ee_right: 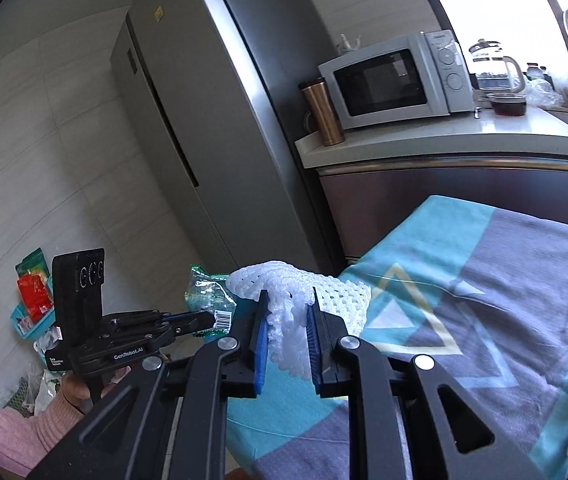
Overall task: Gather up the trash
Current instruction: 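Lift the plastic wrapper and foam net and carry them over the teal bin, then open both tools to drop the plastic wrapper and foam net into the bin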
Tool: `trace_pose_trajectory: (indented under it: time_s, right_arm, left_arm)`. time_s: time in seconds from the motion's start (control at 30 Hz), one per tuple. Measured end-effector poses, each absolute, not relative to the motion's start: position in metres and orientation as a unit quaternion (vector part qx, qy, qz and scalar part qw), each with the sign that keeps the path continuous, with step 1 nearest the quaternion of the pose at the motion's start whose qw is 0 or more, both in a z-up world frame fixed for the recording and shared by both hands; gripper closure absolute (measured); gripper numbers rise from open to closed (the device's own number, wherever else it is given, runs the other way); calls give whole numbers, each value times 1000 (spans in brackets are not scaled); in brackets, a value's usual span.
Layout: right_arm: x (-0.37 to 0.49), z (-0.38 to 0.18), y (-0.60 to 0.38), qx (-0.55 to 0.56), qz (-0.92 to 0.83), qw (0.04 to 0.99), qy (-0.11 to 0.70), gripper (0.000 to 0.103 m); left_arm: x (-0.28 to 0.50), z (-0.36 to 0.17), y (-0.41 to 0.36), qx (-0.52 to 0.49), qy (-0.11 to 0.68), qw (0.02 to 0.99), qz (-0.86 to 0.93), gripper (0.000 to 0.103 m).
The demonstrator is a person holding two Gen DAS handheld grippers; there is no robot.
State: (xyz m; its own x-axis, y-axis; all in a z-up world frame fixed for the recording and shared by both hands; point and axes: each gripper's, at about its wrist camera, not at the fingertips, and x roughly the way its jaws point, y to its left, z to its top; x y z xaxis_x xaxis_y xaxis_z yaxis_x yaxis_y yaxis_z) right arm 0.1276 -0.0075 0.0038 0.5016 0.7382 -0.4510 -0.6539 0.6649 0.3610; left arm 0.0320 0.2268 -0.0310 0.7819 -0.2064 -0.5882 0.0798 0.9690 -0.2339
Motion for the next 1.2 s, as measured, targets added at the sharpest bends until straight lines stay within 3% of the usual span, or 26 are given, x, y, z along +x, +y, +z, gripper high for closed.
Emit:
trace_pose_trajectory:
  time_s: [0.9,1.2]
  right_arm:
    - [186,-55,163,-24,437,804,402,87]
    - [202,-77,182,-27,410,800,437,80]
  left_arm:
    - [80,-104,312,-122,402,907,28,97]
    - [97,-123,321,-135,421,896,38,97]
